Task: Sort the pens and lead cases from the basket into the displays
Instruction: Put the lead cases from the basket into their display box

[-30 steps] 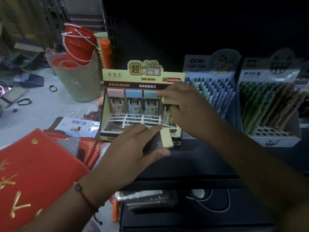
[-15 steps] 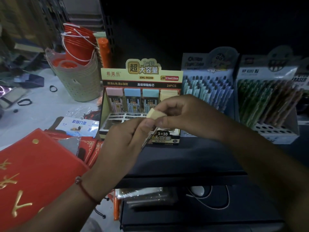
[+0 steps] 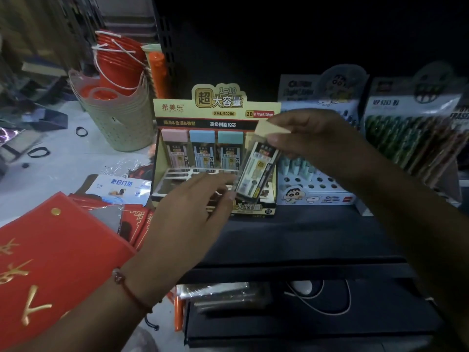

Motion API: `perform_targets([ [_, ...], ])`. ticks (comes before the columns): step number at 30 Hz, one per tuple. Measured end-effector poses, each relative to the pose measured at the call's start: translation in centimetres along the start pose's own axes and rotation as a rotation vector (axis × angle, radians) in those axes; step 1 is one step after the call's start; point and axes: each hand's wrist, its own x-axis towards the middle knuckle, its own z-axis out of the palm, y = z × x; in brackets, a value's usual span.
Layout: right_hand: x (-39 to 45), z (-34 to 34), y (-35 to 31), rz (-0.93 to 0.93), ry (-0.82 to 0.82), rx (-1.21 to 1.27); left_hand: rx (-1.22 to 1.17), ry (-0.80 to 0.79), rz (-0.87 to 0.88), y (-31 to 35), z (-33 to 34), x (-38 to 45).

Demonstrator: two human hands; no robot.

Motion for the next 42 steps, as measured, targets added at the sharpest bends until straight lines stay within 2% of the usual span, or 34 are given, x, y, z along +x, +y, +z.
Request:
perform_targets([
  [3, 0.5, -0.4, 0.3, -0.017, 0.145, -0.036, 0.092, -0.027, 0.076, -0.5, 0.2, -0.2],
  [6, 0.7, 0.1, 0.5, -0.084, 0.208, -0.167, 0.17, -0.105, 0.153, -0.9, 0.7, -0.5],
  [9, 0.5, 1.0, 0.7, -0.176, 0.193, -0.29, 0.201, -0.156, 0.172, -0.9, 1.1, -0.6],
  [13, 0.5, 1.8, 0.9, -0.206, 0.149, -0.387, 0.209, -0.171, 0.174, -0.9, 1.1, -0.7],
  [27, 0.3, 2.5, 0.7, -0.139, 0.084, -0.369, 0.223, -0.224, 0.137, -1.1, 1.4, -1.0],
  [33, 0.2, 2.6, 1.1, -0.121, 0.113, -0.415, 0.23, -0.235, 0.138, -1.0, 1.4, -1.0],
  [37, 0.6, 3.1, 1.6, -0.176, 0.126, -0.585, 0.242, -0.242, 0.135, -0.9, 1.4, -1.0],
  [42, 0.7, 3.2, 1.8, -0.191, 0.169, -0.664, 0.302, -0.275, 0.143, -0.7, 1.2, -0.9],
])
